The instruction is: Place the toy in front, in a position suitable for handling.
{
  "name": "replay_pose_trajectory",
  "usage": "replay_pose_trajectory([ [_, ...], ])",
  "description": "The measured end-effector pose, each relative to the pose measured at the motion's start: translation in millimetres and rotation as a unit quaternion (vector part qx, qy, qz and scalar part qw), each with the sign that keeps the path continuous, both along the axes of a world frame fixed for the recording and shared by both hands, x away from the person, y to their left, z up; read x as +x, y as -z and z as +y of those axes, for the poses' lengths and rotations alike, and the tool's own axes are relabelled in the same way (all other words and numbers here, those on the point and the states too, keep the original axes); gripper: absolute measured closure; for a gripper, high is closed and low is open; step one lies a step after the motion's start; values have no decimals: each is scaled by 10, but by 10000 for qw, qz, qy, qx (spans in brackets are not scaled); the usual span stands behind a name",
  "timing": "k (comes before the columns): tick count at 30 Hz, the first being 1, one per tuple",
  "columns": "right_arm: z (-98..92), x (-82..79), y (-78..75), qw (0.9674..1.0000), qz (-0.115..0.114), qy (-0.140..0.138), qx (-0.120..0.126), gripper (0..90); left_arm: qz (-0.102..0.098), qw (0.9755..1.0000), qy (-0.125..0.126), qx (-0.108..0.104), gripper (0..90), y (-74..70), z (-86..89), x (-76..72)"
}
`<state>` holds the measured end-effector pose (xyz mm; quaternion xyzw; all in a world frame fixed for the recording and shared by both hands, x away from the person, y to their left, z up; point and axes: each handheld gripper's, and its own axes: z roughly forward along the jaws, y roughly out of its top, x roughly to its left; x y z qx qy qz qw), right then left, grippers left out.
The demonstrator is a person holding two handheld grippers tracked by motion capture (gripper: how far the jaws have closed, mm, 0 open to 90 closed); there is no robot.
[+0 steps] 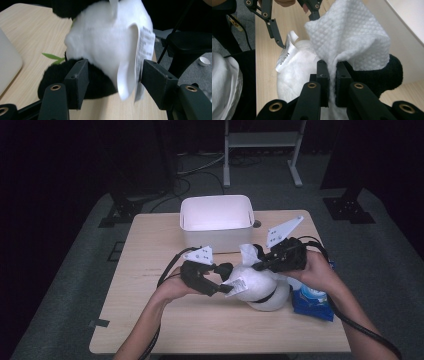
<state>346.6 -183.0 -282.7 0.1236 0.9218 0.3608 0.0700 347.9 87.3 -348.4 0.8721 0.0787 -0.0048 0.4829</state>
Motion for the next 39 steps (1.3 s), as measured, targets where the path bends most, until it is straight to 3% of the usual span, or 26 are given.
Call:
replay_pose_trajectory([
  [9,-232,-12,11,9997,2,182,144,838,87,9999,-127,16,339,71,6,57],
  [13,-300,-26,-5,9997,30,225,88,838,104,9998,-134,108,313,110,-36,64],
  [18,-354,-49,-42,9995,53,304,0,838,152,9998,-140,17,309,154,-122,89],
  [27,-132,-35,-135,9995,35,100,-314,837,140,9997,-184,31,310,162,-143,120],
  [39,182,69,-15,9993,190,-209,-248,836,155,9997,-175,104,309,187,-108,112],
])
